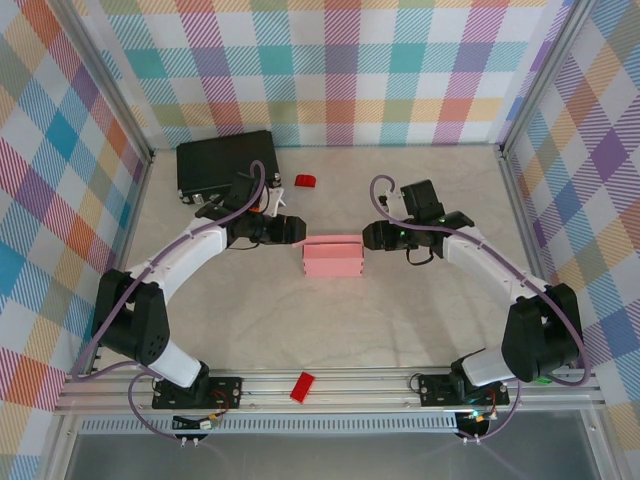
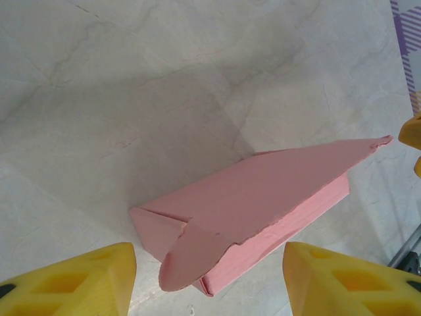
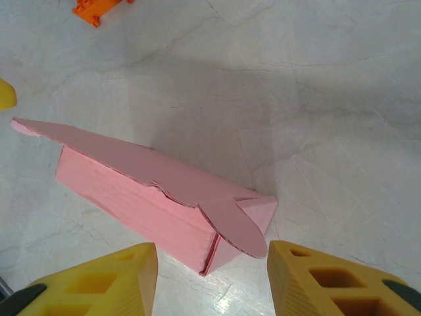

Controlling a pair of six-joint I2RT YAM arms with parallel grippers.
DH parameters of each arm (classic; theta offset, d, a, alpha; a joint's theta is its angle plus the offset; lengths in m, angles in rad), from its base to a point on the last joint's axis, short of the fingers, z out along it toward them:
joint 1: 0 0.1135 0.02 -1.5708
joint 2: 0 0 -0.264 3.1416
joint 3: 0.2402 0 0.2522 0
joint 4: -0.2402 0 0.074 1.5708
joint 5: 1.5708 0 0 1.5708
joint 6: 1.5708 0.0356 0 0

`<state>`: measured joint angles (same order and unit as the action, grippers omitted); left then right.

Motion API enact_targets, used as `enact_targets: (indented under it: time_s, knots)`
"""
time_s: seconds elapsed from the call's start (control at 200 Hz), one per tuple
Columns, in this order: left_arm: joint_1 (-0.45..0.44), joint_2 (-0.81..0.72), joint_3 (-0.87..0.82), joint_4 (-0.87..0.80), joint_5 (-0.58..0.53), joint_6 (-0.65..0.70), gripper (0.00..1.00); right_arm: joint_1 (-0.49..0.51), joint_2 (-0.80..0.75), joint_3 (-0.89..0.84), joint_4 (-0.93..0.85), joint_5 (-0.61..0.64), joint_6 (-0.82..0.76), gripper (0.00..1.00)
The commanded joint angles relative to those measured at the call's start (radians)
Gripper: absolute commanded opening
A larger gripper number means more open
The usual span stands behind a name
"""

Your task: Fold the paper box

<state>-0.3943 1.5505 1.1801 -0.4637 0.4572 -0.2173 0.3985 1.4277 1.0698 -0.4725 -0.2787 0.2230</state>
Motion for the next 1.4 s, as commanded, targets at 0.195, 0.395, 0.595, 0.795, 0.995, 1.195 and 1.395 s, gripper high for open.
enact_targets:
  time_s: [0.195,0.395,0.595,0.795,0.995,1.195,1.395]
  knots:
    - [-0.003,0.036,-0.007,0.016,0.076,-0.019,0.59,-0.003,0.029,-0.003,0.011,-0.054,-0.001,0.47]
    - [-0.005,0.045,-0.006,0.022,0.088,-0.023,0.53,-0.005,0.038,-0.004,0.015,-0.074,0.004,0.46]
    - [-0.009,0.043,-0.005,0.02,0.091,-0.022,0.51,-0.004,0.036,-0.008,0.013,-0.073,0.007,0.46]
    - [-0.012,0.033,-0.008,0.019,0.09,-0.021,0.48,-0.004,0.042,-0.008,0.01,-0.068,0.008,0.45]
    - [-0.015,0.033,-0.011,0.005,0.077,-0.015,0.49,-0.005,0.046,-0.007,0.011,-0.065,0.009,0.45]
    - [-0.023,0.02,-0.02,0.004,0.082,-0.008,0.52,-0.005,0.054,-0.011,0.006,-0.065,0.007,0.45]
    - [-0.03,0.026,-0.02,0.002,0.091,-0.007,0.52,-0.004,0.053,-0.01,0.014,-0.079,0.012,0.46]
